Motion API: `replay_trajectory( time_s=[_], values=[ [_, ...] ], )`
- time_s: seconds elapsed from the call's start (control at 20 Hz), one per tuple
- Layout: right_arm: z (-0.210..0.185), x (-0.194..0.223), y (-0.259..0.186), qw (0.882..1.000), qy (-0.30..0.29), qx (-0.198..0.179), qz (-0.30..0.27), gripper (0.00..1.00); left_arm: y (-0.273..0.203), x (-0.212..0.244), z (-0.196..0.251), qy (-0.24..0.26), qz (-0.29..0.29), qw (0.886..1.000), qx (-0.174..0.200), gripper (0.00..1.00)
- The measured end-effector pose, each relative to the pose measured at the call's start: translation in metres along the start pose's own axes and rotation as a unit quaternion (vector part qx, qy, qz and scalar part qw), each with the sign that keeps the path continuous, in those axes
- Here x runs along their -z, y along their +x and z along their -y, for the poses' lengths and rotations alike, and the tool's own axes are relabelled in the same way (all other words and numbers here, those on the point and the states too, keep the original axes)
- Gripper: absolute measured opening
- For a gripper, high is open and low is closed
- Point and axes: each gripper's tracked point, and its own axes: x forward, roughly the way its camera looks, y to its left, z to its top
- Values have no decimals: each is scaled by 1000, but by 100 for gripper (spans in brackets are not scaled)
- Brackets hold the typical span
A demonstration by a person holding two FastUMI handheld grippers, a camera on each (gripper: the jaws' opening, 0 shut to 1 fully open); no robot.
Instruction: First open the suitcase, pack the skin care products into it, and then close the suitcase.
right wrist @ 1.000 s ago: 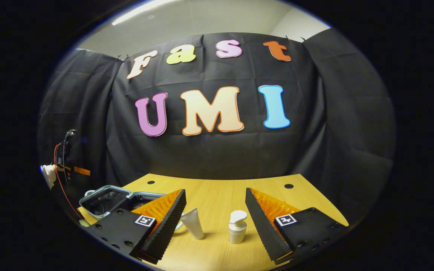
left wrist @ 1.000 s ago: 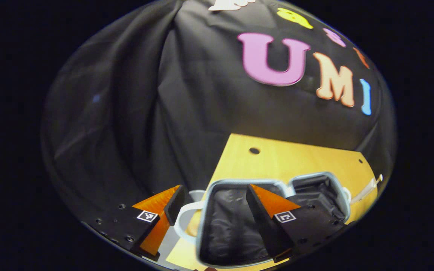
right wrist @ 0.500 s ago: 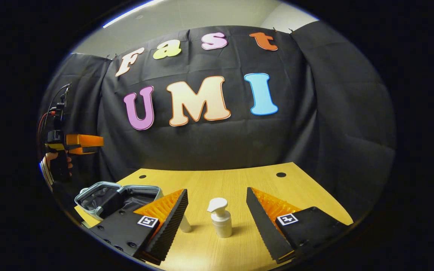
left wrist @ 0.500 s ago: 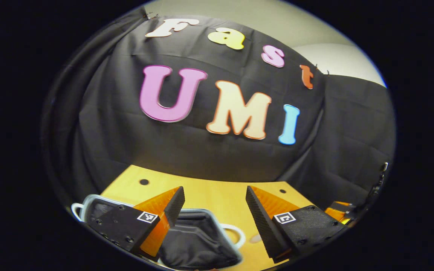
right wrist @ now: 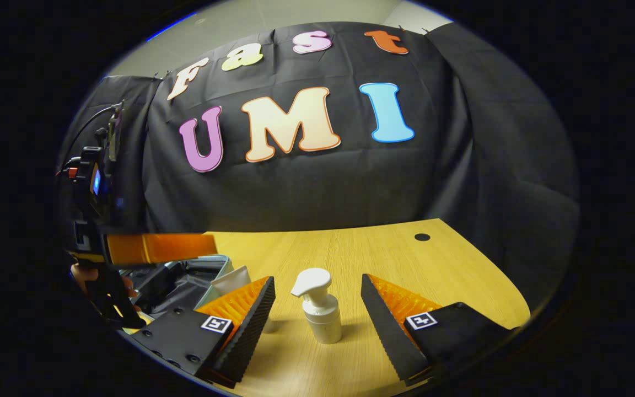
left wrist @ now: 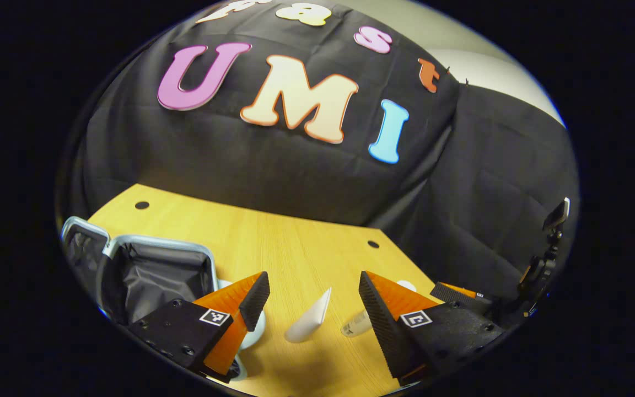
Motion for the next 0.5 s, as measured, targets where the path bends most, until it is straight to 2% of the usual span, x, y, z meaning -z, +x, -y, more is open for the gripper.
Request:
replay_trajectory(
  time_s=[0.2,0.35,0.4,0.45,0.5],
  values=[
    [1,14,8,1000,4,-1,-12,99,25,53,3,-40,-64,997,-3,93],
    [4,24,15,1000,-4,2,-23,96,32,72,-2,-23,-85,996,-17,85],
    [4,26,17,1000,-4,0,-26,98,34,78,-3,-18,-91,996,-18,77],
    [4,28,17,1000,-3,-2,-28,98,38,85,-2,-15,-96,995,-19,83],
    [5,31,18,1000,-5,-3,-30,99,40,90,-3,-14,-100,995,-20,77]
  ],
)
